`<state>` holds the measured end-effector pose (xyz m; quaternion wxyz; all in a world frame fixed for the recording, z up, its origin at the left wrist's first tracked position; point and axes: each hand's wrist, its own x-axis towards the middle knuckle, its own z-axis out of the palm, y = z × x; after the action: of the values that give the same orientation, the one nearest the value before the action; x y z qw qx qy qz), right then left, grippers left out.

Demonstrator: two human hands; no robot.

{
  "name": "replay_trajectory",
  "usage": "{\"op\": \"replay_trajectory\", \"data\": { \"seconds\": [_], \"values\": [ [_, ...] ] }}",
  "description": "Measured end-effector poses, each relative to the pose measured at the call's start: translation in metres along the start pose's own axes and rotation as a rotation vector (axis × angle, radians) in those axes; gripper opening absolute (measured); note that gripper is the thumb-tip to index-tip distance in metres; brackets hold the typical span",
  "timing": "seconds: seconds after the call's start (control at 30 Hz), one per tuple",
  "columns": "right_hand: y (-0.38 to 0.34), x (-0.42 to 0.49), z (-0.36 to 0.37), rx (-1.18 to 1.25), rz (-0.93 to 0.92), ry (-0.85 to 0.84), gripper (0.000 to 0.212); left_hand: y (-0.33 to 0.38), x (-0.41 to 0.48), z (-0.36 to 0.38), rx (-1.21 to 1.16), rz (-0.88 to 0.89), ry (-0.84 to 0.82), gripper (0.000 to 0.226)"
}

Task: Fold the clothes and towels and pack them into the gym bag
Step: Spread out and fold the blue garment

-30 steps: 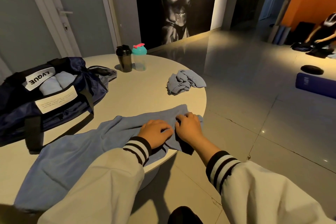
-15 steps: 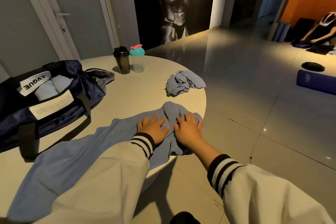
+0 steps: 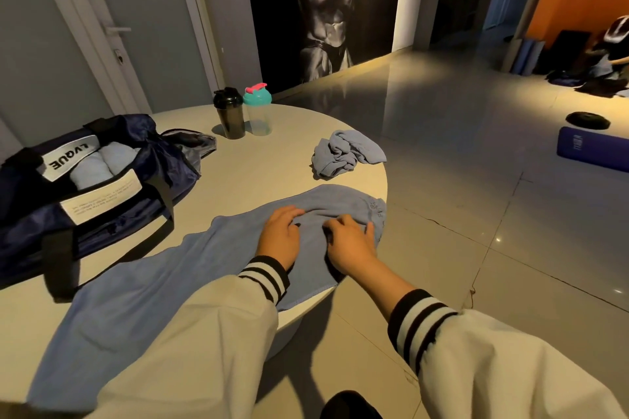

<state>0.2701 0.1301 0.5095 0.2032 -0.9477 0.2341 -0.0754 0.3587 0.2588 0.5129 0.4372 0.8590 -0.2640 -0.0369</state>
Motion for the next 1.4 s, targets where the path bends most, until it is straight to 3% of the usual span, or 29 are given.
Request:
{"op": "replay_trajectory", "data": {
  "seconds": [0.07, 0.13, 0.23, 0.3, 0.37, 0.47, 0.57, 0.63, 0.7, 0.8, 0.9, 1.0, 1.1, 1.2, 1.3, 1.4],
  "values": [
    [0.004, -0.003, -0.003, -0.064, 0.052, 0.030, 0.042, -0.009, -0.007, -0.016, 0.278, -0.033, 0.048, 0.033],
    [-0.007, -0.008, -0.001, -0.049, 0.019, 0.055, 0.042, -0.017, -0.017, -0.029, 0.547, -0.137, -0.072, 0.036],
    [-0.040, -0.021, 0.015, 0.137, -0.135, 0.059, 0.040, -0.030, -0.032, -0.037, 0.477, -0.154, -0.185, 0.045],
    [-0.064, -0.035, 0.031, 0.227, -0.222, 0.032, 0.038, -0.037, -0.047, -0.048, 0.237, -0.100, -0.103, 0.042],
    [-0.085, -0.047, 0.045, 0.224, -0.287, 0.021, 0.037, -0.049, -0.063, -0.068, 0.146, -0.076, 0.064, 0.036],
    [-0.113, -0.063, 0.060, 0.169, -0.344, 0.024, 0.036, -0.076, -0.084, -0.106, 0.456, -0.106, 0.186, 0.036],
    [-0.140, -0.075, 0.068, 0.172, -0.374, -0.007, 0.038, -0.101, -0.104, -0.137, 0.708, -0.296, 0.083, 0.049],
    [-0.158, -0.080, 0.075, 0.190, -0.422, -0.046, 0.040, -0.113, -0.115, -0.149, 0.688, -0.351, -0.008, 0.062],
    [-0.172, -0.086, 0.083, 0.184, -0.431, -0.116, 0.043, -0.116, -0.126, -0.155, 0.584, -0.282, -0.049, 0.063],
    [-0.183, -0.093, 0.089, 0.089, -0.349, -0.101, 0.043, -0.117, -0.139, -0.170, 0.349, -0.173, 0.074, 0.048],
    [-0.197, -0.096, 0.089, -0.019, -0.272, -0.078, 0.043, -0.130, -0.143, -0.195, 0.536, -0.238, 0.209, 0.040],
    [-0.211, -0.101, 0.097, -0.051, -0.297, -0.109, 0.044, -0.139, -0.143, -0.215, 0.672, -0.424, 0.054, 0.045],
    [-0.215, -0.106, 0.107, -0.081, -0.443, -0.150, 0.048, -0.143, -0.140, -0.216, 0.620, -0.334, -0.008, 0.047],
    [-0.217, -0.104, 0.108, -0.095, -0.479, -0.161, 0.050, -0.147, -0.141, -0.214, 0.403, -0.197, 0.000, 0.043],
    [-0.219, -0.102, 0.107, -0.067, -0.452, -0.171, 0.054, -0.151, -0.150, -0.214, 0.291, -0.030, 0.176, 0.050],
    [-0.225, -0.103, 0.107, -0.040, -0.455, -0.193, 0.056, -0.150, -0.156, -0.226, 0.234, -0.238, 0.499, 0.059]
  ]
}}
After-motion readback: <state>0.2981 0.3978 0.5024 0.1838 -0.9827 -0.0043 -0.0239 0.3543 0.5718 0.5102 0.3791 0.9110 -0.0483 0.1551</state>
